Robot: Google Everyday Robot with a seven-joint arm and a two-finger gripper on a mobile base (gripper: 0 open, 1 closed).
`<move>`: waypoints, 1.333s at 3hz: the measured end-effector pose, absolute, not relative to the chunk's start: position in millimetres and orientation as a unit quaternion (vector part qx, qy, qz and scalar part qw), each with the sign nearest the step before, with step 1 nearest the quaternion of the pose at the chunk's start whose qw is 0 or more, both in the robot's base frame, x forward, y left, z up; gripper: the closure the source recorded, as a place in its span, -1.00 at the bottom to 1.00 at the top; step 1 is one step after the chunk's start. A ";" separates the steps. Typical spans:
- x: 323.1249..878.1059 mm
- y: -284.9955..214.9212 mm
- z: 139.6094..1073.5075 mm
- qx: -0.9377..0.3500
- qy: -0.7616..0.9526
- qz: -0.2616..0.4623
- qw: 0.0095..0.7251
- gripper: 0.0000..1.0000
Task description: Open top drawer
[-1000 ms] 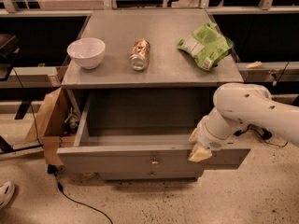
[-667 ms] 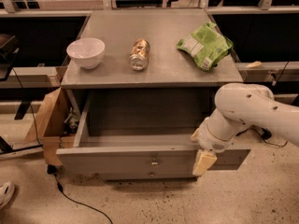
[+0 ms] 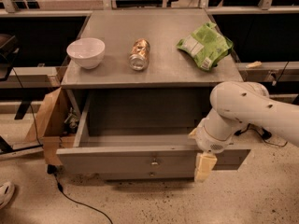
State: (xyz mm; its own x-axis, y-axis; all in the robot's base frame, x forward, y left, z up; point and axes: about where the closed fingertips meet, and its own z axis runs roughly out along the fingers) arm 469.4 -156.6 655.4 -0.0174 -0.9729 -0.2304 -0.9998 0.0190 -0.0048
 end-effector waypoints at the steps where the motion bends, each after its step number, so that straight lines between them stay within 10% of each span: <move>1: 460.3 -165.4 651.8 -0.696 0.711 0.086 0.052 -0.17; 4: 440.7 -178.7 648.3 -0.691 0.715 0.100 0.002 1.00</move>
Offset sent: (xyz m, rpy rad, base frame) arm -0.0448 -0.0390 -0.0085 -0.1204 0.2159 -0.0107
